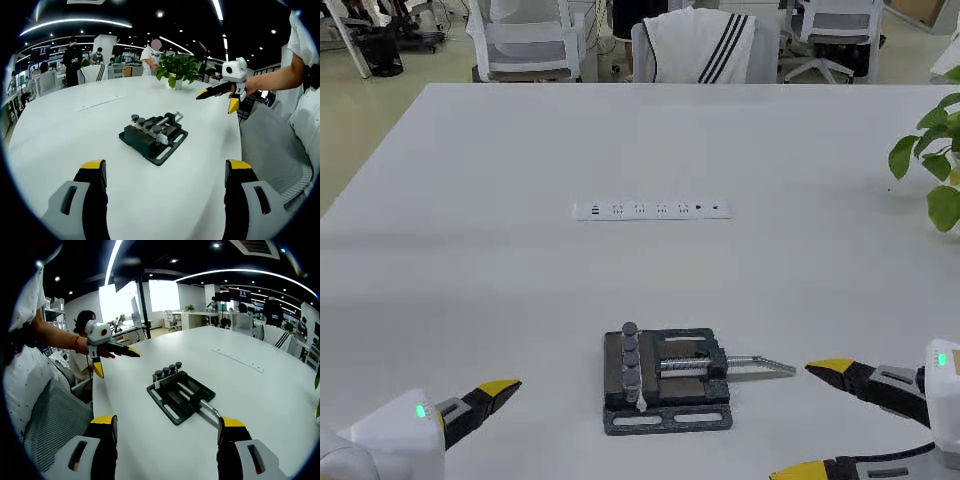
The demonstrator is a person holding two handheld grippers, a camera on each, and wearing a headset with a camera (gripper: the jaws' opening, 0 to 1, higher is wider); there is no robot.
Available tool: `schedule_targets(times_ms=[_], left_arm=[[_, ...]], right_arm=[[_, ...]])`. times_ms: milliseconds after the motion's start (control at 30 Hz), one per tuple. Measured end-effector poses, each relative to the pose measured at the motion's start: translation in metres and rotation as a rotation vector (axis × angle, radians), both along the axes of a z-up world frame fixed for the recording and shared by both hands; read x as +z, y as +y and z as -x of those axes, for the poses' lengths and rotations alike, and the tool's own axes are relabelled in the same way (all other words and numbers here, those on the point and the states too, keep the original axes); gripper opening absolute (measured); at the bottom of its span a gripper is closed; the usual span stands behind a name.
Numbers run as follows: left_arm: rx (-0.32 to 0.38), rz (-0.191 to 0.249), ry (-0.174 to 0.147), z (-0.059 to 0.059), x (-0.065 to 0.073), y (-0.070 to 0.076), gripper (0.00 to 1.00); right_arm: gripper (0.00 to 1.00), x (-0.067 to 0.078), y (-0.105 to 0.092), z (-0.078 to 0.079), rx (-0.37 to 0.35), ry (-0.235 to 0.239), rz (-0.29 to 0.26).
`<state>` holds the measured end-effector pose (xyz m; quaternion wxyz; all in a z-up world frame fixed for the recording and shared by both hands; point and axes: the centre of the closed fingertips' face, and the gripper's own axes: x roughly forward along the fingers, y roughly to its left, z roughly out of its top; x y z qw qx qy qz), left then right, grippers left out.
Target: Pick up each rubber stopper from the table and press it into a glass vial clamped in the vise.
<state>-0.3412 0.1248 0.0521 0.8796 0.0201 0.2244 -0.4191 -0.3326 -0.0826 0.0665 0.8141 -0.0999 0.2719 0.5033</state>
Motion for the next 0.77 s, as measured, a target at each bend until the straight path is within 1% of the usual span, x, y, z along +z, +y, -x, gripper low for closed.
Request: schedule_targets(times_ms=[467, 767], left_arm=[[-0.001, 0.0, 0.002, 0.0003, -0.002, -0.0001, 0.98], [-0.007, -0.002, 0.005, -0.0005, -0.003, -0.0024, 0.98]], right_arm=[[0.79, 0.0011, 0.0019, 0.0011, 0.01, -0.001, -0.004], [0.78, -0.0008, -0.0031, -0.0008, 0.01, 0.002, -0.001]])
